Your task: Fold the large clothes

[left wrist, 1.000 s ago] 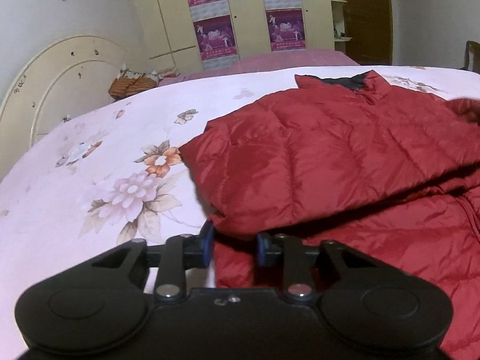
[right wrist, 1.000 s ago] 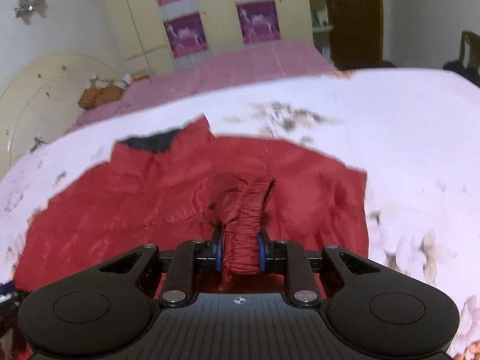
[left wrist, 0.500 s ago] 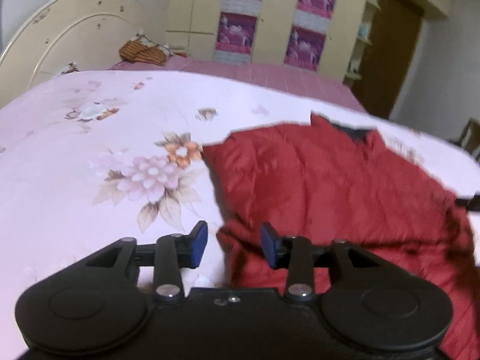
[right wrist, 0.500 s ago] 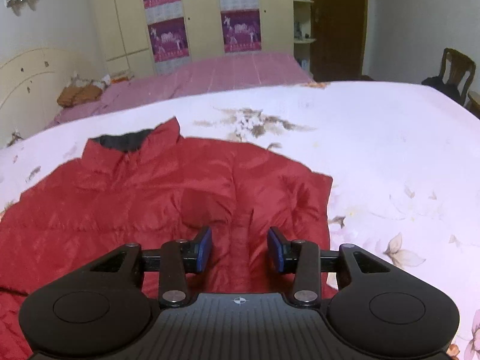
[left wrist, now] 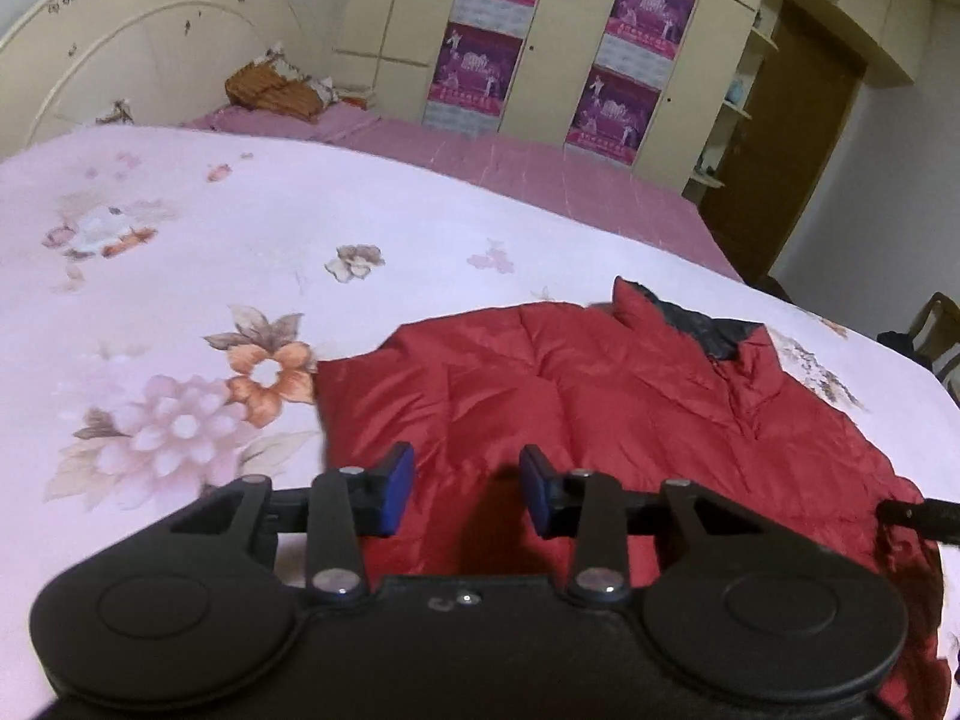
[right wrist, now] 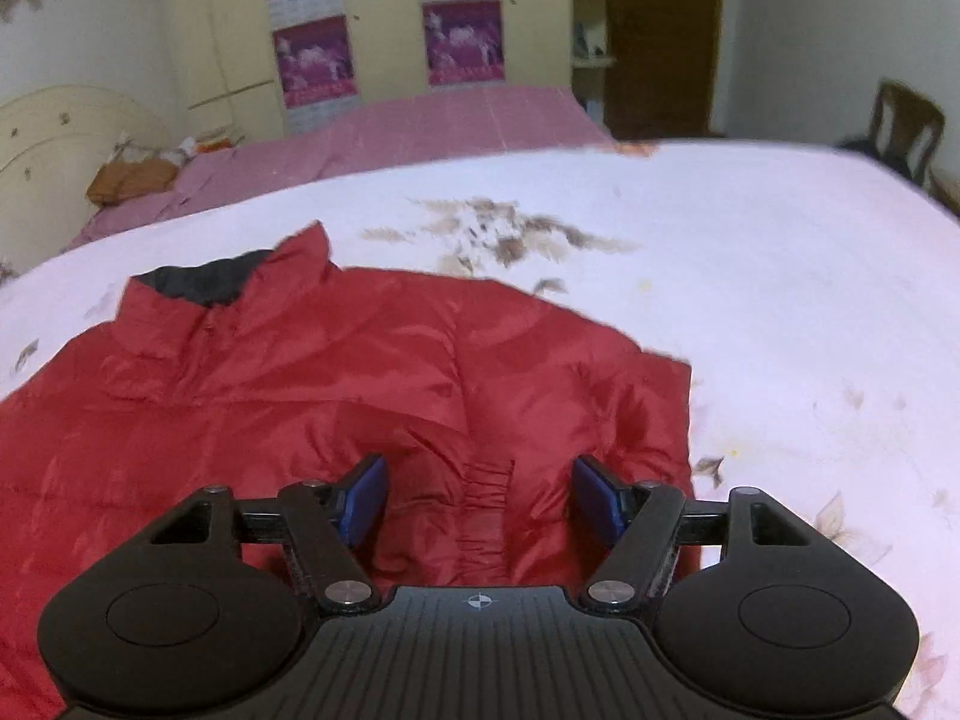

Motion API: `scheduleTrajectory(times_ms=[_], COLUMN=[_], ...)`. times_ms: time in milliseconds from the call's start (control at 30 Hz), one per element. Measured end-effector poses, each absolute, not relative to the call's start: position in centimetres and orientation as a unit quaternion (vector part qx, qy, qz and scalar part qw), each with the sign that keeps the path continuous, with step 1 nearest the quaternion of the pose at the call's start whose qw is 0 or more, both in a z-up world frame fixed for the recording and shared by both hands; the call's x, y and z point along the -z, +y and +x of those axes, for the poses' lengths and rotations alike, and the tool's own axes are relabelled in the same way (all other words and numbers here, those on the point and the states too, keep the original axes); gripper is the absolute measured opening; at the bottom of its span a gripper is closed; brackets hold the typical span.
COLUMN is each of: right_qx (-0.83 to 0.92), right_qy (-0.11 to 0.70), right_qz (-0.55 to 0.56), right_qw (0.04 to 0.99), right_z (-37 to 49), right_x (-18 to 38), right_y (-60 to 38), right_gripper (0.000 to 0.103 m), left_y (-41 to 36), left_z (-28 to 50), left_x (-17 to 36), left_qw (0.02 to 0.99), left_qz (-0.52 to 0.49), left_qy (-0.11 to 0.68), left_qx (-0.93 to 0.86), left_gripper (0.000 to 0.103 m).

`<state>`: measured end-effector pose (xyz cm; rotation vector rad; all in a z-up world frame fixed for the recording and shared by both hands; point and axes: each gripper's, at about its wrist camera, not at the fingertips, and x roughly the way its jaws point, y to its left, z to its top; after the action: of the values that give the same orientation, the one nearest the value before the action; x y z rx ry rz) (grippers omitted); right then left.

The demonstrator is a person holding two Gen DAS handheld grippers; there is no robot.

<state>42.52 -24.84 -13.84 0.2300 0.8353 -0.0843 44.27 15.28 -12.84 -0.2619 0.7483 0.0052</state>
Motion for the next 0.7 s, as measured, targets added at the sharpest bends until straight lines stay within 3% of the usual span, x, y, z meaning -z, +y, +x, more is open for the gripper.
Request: scheduleTrajectory(times_ms=[33,133,200,500,600,700], right_qx=[0.036,0.016,0.01,0.041,0.068,0.075], right_qy=[0.407,0.411,0.404,0.407,0.378,0.347], right_qz=[0.117,0.109,0.097,0.06,0.06,0.065], right_qw=[0.905,0.905,0.909,0.911,0.921,0.933], right_z=[42.7,43.0,42.9,42.7,42.1,41.5], right_x=[14.0,14.3,14.0,14.7,13.5,11.9], right_y=[-24.8,-24.1,-23.6,-24.4,-25.0,-25.4], right_gripper=[0.068,0.03,0.023,0.023,0.046,0.046], left_y=[15.2,14.8,14.5,13.6,13.7,13.7], left_z=[44.7,45.5,45.7,46.7,46.7,46.7], left_x=[13.2,14.0,14.2,15.6,15.5,15.6], left_qw=[0.922,0.922,0.923,0.921,0.921,0.921], left_qz=[-0.127,-0.121,-0.117,-0.09,-0.086,-0.083], left_qy=[0.366,0.369,0.367,0.379,0.38,0.381], left_qx=[-0.006,-0.007,-0.003,-0.007,-0.007,-0.01], left_gripper=[0.034,0.031,0.031,0.032,0.032,0.033])
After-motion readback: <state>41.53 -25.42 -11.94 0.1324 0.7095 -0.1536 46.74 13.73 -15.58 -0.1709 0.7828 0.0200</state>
